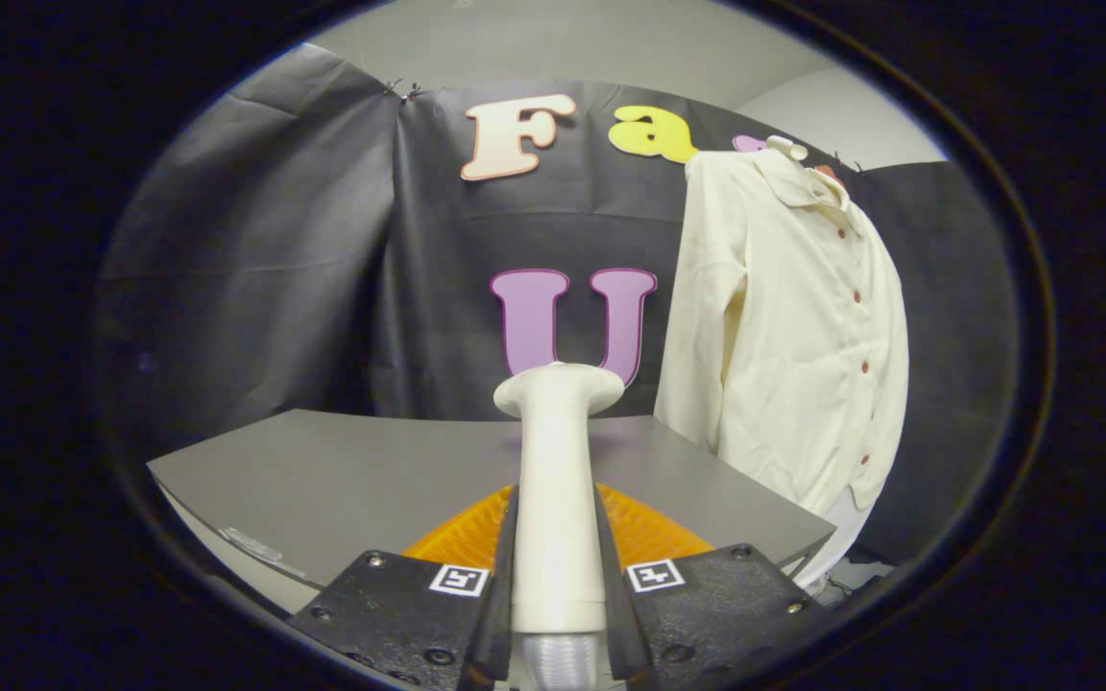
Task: Iron the clothes twice with a garment steamer, once on the left side and once on the right side.
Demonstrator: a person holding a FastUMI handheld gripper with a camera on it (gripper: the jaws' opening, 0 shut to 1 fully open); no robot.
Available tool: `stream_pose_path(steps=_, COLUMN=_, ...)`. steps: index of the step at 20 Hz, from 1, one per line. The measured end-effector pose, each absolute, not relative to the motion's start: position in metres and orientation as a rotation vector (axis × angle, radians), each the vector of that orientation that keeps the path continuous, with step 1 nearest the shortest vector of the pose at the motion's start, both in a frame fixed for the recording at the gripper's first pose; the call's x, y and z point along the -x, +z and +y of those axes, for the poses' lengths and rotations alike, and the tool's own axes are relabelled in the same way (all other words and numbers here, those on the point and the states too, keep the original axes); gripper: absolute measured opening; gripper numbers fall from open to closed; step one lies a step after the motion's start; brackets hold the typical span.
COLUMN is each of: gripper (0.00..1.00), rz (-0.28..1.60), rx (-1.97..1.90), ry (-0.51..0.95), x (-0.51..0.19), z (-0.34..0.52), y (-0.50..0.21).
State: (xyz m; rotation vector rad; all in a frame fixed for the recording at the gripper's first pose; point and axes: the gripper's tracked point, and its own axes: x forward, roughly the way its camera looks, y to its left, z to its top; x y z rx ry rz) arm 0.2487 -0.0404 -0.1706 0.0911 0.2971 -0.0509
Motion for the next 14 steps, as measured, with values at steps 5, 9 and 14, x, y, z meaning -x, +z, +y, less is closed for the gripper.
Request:
stream_pose_path(steps=5, gripper=0.38, rz=0.201, rx=-0.068, ry=-0.036, x=-0.220, z=-0.060, y=-0.124)
stream_pose_path(steps=9, gripper=0.38, rz=0.120, rx=-0.044, ry=-0.032, x=-0.195, z=-0.078, y=-0.089)
stream_pose_path(steps=14, gripper=0.38, rz=0.049, rx=-0.057, ry=-0.021, x=-0.177, z=-0.109, y=-0.059)
